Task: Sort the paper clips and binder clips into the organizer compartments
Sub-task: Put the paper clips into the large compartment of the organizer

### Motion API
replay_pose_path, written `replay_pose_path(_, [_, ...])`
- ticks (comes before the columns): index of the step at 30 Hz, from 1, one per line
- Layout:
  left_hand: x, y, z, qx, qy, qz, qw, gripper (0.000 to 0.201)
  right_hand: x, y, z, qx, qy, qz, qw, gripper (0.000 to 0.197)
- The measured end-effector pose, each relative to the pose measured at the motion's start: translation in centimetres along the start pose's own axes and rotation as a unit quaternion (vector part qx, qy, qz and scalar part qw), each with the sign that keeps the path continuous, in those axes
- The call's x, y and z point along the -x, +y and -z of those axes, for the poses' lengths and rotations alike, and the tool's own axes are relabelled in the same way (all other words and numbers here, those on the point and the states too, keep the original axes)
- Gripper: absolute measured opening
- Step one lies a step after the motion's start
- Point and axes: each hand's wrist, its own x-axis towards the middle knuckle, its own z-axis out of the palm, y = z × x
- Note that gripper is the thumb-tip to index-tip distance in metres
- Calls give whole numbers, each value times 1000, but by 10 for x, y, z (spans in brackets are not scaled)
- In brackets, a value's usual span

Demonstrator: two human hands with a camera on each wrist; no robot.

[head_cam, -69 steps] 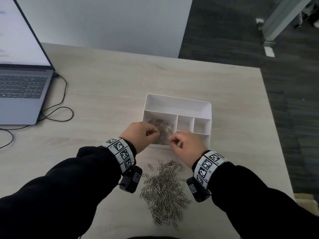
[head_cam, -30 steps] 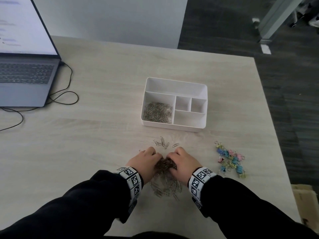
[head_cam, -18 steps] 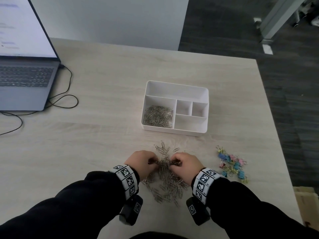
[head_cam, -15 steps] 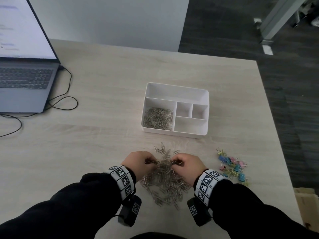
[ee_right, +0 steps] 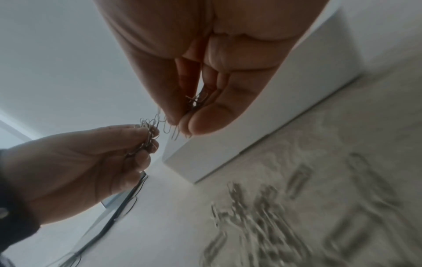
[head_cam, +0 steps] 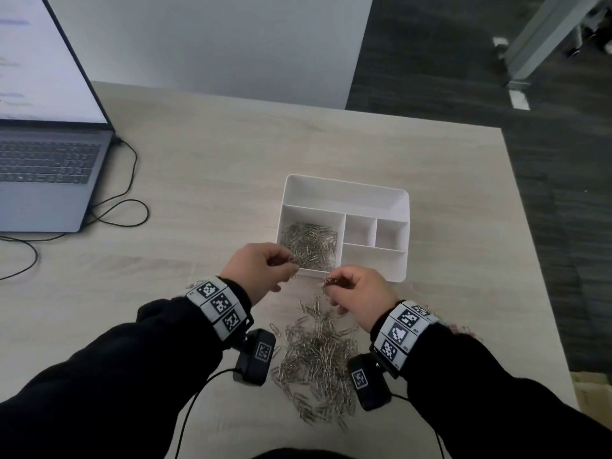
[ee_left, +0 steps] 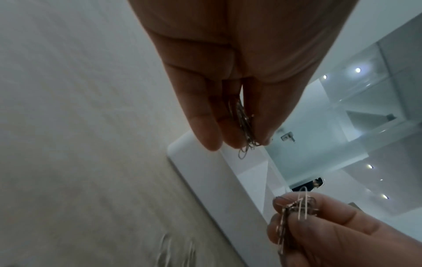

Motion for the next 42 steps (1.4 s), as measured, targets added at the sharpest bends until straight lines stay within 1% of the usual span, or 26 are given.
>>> replay_pose_path(4, [-28, 18, 8, -39, 42, -19, 998, 5, -20, -18, 6, 19, 27, 1, 999, 10])
replay_pose_path(7, [-47, 26, 10, -89, 58, -32, 994, 8, -35, -26, 6, 63, 38, 19, 997, 10])
replay_pose_path(9, [-56, 30, 10, -126, 59, -35, 990, 11, -43, -29, 5, 106, 38, 42, 993, 14])
replay_pose_path(11, [-61, 31, 10, -155, 50, -36, 986, 14, -48, -31, 4, 143, 30, 49, 988, 21])
replay_pose_path(16, [-63, 34, 10, -174, 44, -40, 983, 22, -49, -33, 6, 201, 18, 54, 978, 33])
replay_pose_path(20, [-59, 37, 11, -187, 46, -45, 980, 24, -44, -31, 7, 189, 15, 61, 980, 34])
replay_pose_path(23, [-51, 35, 12, -161, 51, -40, 985, 21, -39, -27, 9, 163, 25, 68, 984, 29])
replay_pose_path(25, [-42, 34, 12, -146, 53, -50, 987, 16, -31, -24, 12, 145, 37, 74, 986, 23])
replay_pose_path(27, [-29, 31, 12, -139, 45, -65, 987, 14, -20, -20, 13, 141, 46, 89, 985, 16])
replay_pose_path(29, [-14, 23, 10, -130, 20, -64, 989, 14, -7, -10, 14, 160, 38, 101, 981, 13])
replay_pose_path(32, [6, 0, 3, -147, -26, -49, 988, 17, 8, 14, 13, 236, 1, 101, 966, 17])
replay_pose_path(34, [16, -21, -4, -204, -49, -56, 976, 22, 14, 31, 9, 304, -33, 101, 947, 27])
replay_pose_path(36, [25, -38, -13, -273, -78, -86, 955, 34, 19, 45, 5, 354, -56, 89, 929, 47])
replay_pose_path(37, [29, -43, -18, -305, -96, -92, 943, 49, 21, 51, 3, 372, -59, 79, 923, 61])
replay_pose_path(40, [45, -53, -34, -403, -134, -78, 902, 106, 28, 66, -2, 433, -75, 36, 898, 102])
replay_pose_path(42, [58, -59, -46, -462, -145, -84, 871, 131, 35, 74, -5, 458, -87, 26, 884, 117])
